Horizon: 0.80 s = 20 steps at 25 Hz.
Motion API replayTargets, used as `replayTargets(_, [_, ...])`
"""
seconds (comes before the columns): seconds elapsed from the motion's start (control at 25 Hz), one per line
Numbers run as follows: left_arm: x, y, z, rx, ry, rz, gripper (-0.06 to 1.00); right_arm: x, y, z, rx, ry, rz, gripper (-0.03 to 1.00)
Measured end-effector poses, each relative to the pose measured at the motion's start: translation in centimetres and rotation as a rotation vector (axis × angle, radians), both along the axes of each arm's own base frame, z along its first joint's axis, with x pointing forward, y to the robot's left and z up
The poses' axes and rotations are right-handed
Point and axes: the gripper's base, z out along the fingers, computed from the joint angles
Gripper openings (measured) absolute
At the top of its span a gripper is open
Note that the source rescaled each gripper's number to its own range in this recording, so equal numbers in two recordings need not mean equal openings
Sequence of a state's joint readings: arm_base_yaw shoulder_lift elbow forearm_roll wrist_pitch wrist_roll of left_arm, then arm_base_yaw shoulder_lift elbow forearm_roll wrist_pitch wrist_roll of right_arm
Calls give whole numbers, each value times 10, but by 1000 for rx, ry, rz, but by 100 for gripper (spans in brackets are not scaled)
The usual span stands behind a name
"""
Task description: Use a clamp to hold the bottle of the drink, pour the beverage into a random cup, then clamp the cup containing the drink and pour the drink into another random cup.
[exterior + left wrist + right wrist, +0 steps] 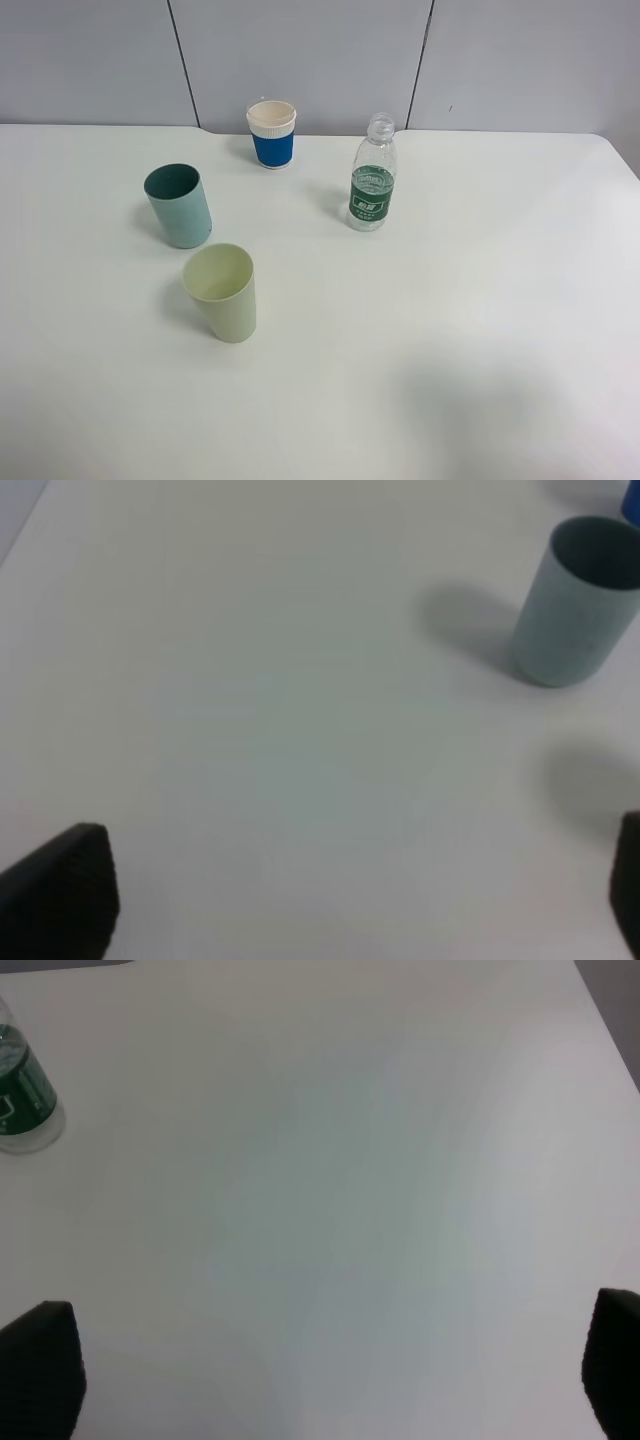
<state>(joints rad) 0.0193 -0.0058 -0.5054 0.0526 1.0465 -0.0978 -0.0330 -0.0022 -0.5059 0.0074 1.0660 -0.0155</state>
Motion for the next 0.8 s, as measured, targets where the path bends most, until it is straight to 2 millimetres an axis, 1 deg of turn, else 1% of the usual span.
replayTargets(0.8, [0, 1, 0, 0, -1, 18, 100, 0, 0, 0, 0, 0, 0, 100])
